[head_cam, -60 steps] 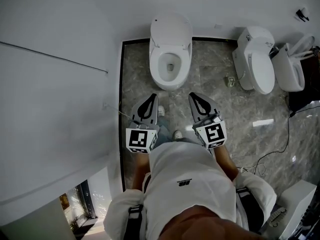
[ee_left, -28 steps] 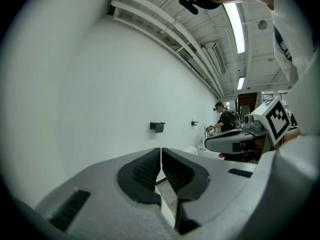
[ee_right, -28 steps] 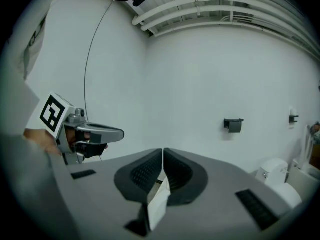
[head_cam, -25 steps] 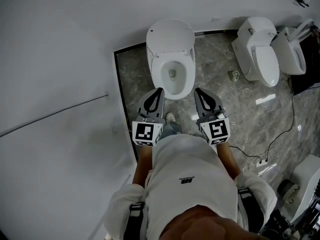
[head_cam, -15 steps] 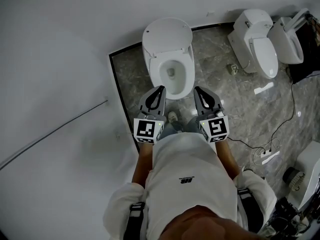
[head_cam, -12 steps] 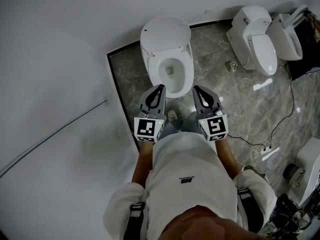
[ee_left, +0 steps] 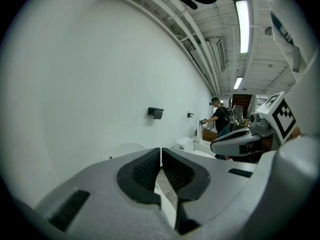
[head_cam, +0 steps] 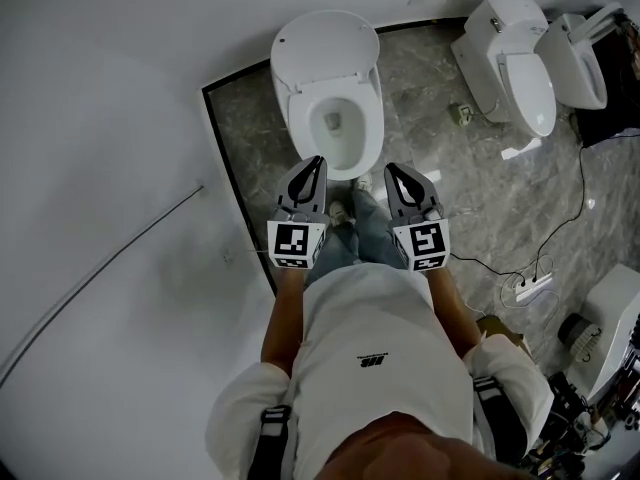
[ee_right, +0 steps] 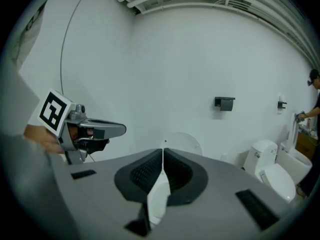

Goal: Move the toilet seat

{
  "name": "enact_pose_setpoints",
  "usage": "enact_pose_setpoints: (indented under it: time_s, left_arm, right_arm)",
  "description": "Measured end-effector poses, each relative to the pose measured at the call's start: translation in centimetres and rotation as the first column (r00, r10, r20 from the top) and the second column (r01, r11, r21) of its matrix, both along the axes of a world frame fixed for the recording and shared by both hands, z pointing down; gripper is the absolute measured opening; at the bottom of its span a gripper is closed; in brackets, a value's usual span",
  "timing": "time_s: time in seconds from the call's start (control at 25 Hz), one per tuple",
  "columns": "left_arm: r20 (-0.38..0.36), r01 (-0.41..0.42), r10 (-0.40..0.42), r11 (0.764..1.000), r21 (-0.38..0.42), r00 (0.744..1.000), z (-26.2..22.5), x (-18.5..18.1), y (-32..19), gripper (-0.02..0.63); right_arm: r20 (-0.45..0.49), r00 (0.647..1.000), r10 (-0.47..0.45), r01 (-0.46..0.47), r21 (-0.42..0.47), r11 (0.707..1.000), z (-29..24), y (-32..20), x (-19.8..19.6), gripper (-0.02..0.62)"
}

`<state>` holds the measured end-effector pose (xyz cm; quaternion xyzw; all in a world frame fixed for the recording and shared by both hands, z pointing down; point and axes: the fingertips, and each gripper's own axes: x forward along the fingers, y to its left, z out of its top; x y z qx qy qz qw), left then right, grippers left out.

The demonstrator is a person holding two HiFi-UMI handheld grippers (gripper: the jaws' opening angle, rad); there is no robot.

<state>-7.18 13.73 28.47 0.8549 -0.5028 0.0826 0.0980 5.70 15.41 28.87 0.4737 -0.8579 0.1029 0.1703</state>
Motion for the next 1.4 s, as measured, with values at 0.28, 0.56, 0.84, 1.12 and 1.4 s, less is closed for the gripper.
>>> enact_pose_setpoints:
  time_s: [0.28,0.56,0.84,1.12,1.4]
  left_arm:
    - [0.004,0.037,-0.037,0.998,-0.048,0.999,3.5,-0.1,-1.3,0.034]
    - [0.020,0.070,-0.069,0.993,-0.092,0.997,7.0,0.1,-2.4,0.034]
    - [0.043,0.071,-0.066,0.990,-0.124,0.997,10.4,0.6,-3.6,0.035]
    - [0.066,0.094,-0.082,0.976,-0.195,0.994,15.5,0.0,-4.7,0.035]
    - [0.063,0.106,-0.093,0.966,-0.235,0.994,18.9,0.1,-5.8,0.035]
  right_arm:
    - [-0.007,1.000,-0.012,0.012,-0.040,0.999,3.5,-1.6,0.7,0.034]
    - [-0.006,0.999,-0.043,0.043,-0.044,0.998,5.8,-3.8,0.7,0.034]
    - [0.008,0.999,-0.052,0.052,-0.072,0.996,8.6,-5.8,0.4,0.034]
    - [-0.016,0.997,-0.075,0.072,-0.142,0.987,13.5,-6.9,0.3,0.034]
    - [-0.016,0.996,-0.090,0.085,-0.202,0.976,17.4,-8.1,0.3,0.035]
